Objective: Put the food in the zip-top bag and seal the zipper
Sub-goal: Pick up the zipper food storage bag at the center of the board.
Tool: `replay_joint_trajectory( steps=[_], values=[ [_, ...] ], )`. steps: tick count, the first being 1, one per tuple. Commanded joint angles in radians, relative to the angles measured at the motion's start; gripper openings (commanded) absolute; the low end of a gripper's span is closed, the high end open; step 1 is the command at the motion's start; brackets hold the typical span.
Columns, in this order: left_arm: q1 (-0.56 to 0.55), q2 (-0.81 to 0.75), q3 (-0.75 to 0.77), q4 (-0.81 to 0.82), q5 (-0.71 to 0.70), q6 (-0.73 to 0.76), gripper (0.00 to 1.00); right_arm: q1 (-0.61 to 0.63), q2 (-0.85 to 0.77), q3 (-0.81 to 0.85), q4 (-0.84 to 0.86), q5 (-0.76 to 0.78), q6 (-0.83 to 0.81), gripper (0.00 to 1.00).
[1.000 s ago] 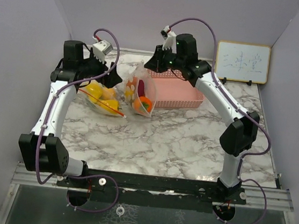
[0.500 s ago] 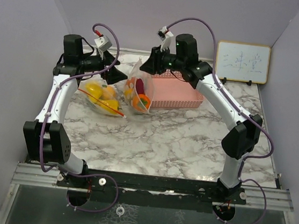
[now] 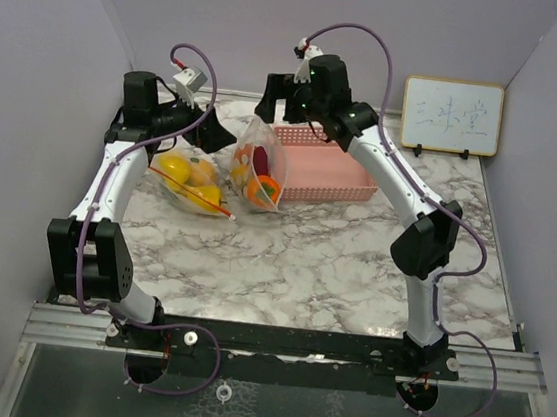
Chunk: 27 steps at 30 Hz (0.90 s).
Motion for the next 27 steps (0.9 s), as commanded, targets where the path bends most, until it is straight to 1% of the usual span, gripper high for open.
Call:
replay_joint_trajectory(
  steps=[1,4,9,12,14,15,16,19,21,23,25,26,27],
  values=[
    [0.001,0.018,0.003,0.035,-0.093,-0.184,0.99,0.061,0.063,0.064,-0.073,0.122,-0.023,1.00],
    [-0.001,0.028,0.010,-0.010,-0.098,-0.209,0.99,0.078,0.088,0.083,-0.072,0.129,-0.028,1.00],
    [-0.016,-0.017,-0.040,-0.019,-0.153,-0.220,0.99,0.089,0.108,0.069,-0.056,0.177,-0.018,1.00],
    [-0.027,-0.012,-0.002,-0.132,-0.230,-0.197,0.99,0.103,0.126,0.074,-0.067,0.249,-0.033,0.98],
    [-0.027,-0.013,0.034,-0.223,-0.291,-0.173,0.99,0.120,0.131,0.079,-0.076,0.315,-0.056,0.90],
    [-0.027,-0.016,0.038,-0.260,-0.327,-0.160,0.99,0.126,0.129,0.078,-0.079,0.340,-0.069,0.84],
    [-0.027,-0.027,0.066,-0.290,-0.356,-0.148,0.99,0.130,0.126,0.073,-0.080,0.360,-0.079,0.76],
    [-0.029,-0.070,0.080,-0.321,-0.436,-0.145,0.99,0.132,0.115,0.040,-0.064,0.373,-0.104,0.51],
    [-0.030,-0.095,0.081,-0.323,-0.457,-0.148,0.99,0.131,0.114,0.029,-0.053,0.372,-0.117,0.45],
    [-0.033,-0.110,0.083,-0.328,-0.478,-0.163,0.99,0.131,0.116,0.021,-0.046,0.365,-0.125,0.35],
    [-0.040,-0.116,0.085,-0.337,-0.498,-0.172,0.99,0.131,0.111,0.009,-0.042,0.354,-0.129,0.06],
    [-0.044,-0.118,0.086,-0.343,-0.511,-0.170,0.99,0.131,0.104,-0.003,-0.037,0.351,-0.131,0.02],
    [-0.049,-0.120,0.086,-0.348,-0.522,-0.163,0.99,0.131,0.094,-0.021,-0.029,0.346,-0.135,0.02]
  ],
)
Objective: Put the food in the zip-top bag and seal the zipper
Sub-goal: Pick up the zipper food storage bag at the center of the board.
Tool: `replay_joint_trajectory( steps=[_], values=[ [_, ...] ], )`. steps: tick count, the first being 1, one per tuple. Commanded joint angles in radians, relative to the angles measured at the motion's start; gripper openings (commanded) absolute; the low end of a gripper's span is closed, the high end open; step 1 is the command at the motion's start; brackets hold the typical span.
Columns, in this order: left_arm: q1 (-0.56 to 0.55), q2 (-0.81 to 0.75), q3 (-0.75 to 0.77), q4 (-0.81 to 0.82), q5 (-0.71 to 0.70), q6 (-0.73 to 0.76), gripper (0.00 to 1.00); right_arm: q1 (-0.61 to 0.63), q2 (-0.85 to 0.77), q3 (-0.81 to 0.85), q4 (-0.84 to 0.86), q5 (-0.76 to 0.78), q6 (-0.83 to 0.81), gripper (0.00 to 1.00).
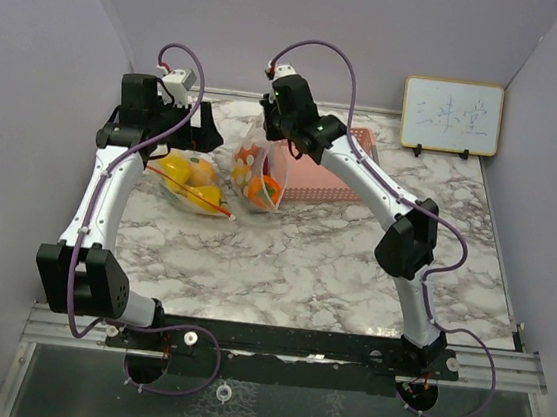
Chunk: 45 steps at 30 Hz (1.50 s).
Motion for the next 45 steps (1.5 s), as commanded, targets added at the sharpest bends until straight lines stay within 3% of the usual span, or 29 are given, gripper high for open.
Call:
replay_joint_trajectory(
  steps=[1,10,13,18,20,23,27,37,45],
  values=[
    [-0.019,-0.033,0.029,-0.048,-0.101,0.015,0.99,0.006,-0.031,-0.064,0.044,0.007,-0.038,0.02],
    [-0.020,-0.133,-0.033,0.012,0.069,0.350,0.99,0.006,-0.283,-0.258,0.145,-0.333,-0.133,0.02],
    [-0.019,-0.154,-0.061,0.084,0.167,0.369,0.99,0.005,-0.361,-0.303,0.166,-0.418,-0.156,0.02],
    [-0.019,-0.129,-0.020,0.174,0.491,0.344,0.94,0.004,-0.418,-0.324,0.164,-0.511,-0.201,0.02],
    [-0.027,-0.133,-0.019,0.204,0.555,0.361,0.93,-0.001,-0.430,-0.329,0.163,-0.564,-0.207,0.02],
    [-0.045,-0.127,0.014,0.121,0.589,0.511,0.89,-0.004,-0.446,-0.341,0.161,-0.635,-0.203,0.02],
    [-0.060,-0.126,0.036,0.097,0.644,0.581,0.83,-0.005,-0.457,-0.357,0.139,-0.654,-0.217,0.02],
    [-0.135,-0.116,-0.045,0.138,0.683,0.582,0.80,-0.005,-0.473,-0.344,0.091,-0.757,-0.230,0.02],
    [-0.140,-0.113,-0.083,0.196,0.693,0.523,0.60,-0.005,-0.501,-0.354,0.070,-0.757,-0.252,0.02]
  ],
)
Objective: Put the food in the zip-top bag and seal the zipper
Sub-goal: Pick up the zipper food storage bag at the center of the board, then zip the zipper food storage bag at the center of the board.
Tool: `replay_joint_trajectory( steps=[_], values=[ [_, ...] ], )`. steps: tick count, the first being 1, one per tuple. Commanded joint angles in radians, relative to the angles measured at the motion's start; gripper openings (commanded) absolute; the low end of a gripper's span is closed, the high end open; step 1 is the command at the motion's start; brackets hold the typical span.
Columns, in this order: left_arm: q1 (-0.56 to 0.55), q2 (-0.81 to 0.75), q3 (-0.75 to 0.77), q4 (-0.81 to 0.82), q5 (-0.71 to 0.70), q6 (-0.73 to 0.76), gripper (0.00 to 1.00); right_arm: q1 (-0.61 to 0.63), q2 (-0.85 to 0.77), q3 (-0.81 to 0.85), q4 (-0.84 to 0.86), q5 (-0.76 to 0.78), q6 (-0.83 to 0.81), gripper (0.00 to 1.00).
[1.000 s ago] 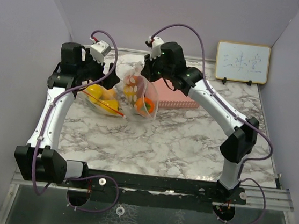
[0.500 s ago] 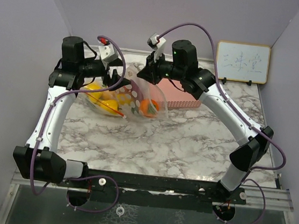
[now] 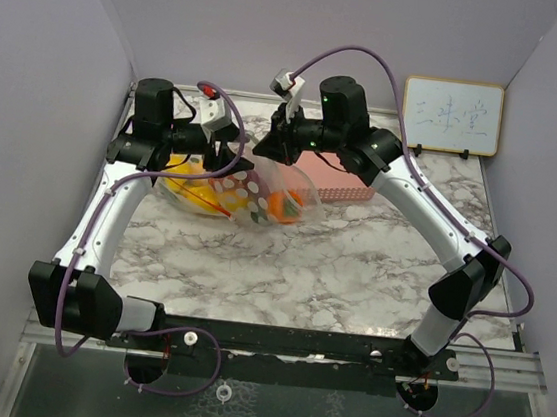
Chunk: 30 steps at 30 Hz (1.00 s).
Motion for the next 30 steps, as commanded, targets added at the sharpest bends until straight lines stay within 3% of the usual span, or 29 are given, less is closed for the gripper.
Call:
replay_joint_trajectory(
  steps=[1,4,5,7,8,15,21,30],
  values=[
    [-0.003,-0.002,-0.021,0.065,0.046,-0.028,0.57,-0.002,-0.065,0.016,-0.004,-0.026,-0.035,0.02],
    [-0.003,0.002,-0.026,0.080,0.031,-0.048,0.44,-0.002,-0.072,0.006,-0.009,-0.023,-0.043,0.02],
    [-0.004,0.005,-0.026,0.089,0.028,-0.058,0.34,-0.002,-0.073,0.003,-0.009,-0.023,-0.046,0.02],
    [-0.004,0.013,-0.022,0.112,0.015,-0.093,0.02,-0.002,-0.073,-0.001,-0.011,-0.017,-0.053,0.02],
    [-0.004,0.018,-0.019,0.119,0.007,-0.110,0.00,-0.002,-0.072,-0.002,-0.012,-0.014,-0.056,0.02],
    [-0.004,0.030,0.005,0.136,-0.098,-0.179,0.00,-0.002,-0.065,0.007,-0.022,0.070,-0.098,0.04],
    [-0.006,0.026,-0.004,0.154,-0.132,-0.224,0.00,-0.002,-0.056,0.046,0.012,0.072,-0.125,0.33],
    [-0.022,0.032,-0.005,0.172,-0.137,-0.246,0.00,-0.002,0.014,0.114,0.055,0.000,-0.095,0.35]
  ],
)
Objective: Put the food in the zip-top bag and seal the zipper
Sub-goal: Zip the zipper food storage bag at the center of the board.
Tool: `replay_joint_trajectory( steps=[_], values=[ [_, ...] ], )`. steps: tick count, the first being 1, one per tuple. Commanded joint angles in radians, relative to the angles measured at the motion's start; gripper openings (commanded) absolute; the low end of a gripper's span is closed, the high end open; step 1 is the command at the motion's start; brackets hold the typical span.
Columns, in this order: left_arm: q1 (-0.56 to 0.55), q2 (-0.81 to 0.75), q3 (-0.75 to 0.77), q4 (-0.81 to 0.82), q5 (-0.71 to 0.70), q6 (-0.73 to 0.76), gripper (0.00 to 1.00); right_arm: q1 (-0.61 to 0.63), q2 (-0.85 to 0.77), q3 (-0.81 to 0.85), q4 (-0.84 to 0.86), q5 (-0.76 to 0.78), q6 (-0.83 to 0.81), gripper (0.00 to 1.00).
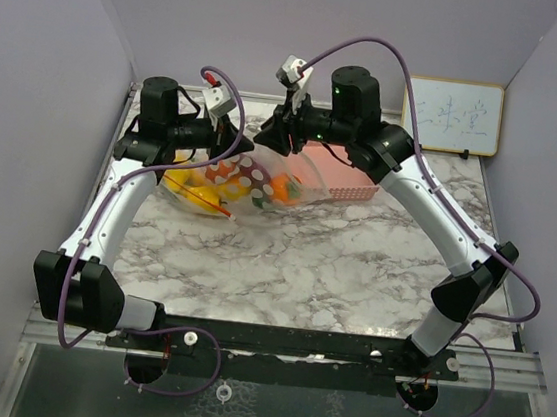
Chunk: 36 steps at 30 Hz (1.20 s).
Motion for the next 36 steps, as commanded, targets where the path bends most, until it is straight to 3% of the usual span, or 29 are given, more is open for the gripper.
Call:
replay_joint_trajectory(
  steps=[1,8,11,15,22,23,25,27,33,36],
  values=[
    [-0.012,-0.003,0.017,0.043,-0.014,-0.022,0.00,0.000,0.050,0.070,0.053,-0.042,0.012,0.35],
    [-0.021,-0.011,0.020,0.042,-0.013,-0.028,0.00,0.001,0.070,0.075,0.062,-0.052,0.022,0.33],
    [-0.022,-0.014,0.017,0.041,-0.014,-0.028,0.00,0.001,0.068,0.069,0.060,-0.047,0.021,0.26],
    [-0.022,-0.019,0.015,0.042,-0.014,-0.031,0.00,0.000,0.059,0.054,0.058,-0.039,0.023,0.10],
    [-0.022,-0.031,0.027,0.023,-0.023,-0.024,0.00,0.000,0.011,-0.031,0.057,0.100,-0.005,0.02],
    [-0.022,-0.034,0.028,0.022,-0.022,-0.027,0.00,0.000,0.000,-0.052,0.068,0.125,-0.012,0.04],
    [-0.022,-0.034,0.028,0.022,-0.022,-0.027,0.00,0.000,-0.019,-0.076,0.090,0.146,-0.025,0.22],
    [-0.022,-0.033,0.026,0.021,-0.023,-0.028,0.00,0.000,-0.025,-0.074,0.100,0.145,-0.034,0.29],
    [-0.022,-0.037,0.022,0.026,-0.022,-0.036,0.00,0.000,-0.020,-0.043,0.122,0.127,-0.034,0.38],
    [-0.022,-0.039,0.016,0.026,-0.023,-0.037,0.00,0.000,-0.014,-0.029,0.132,0.098,-0.031,0.50]
  ],
)
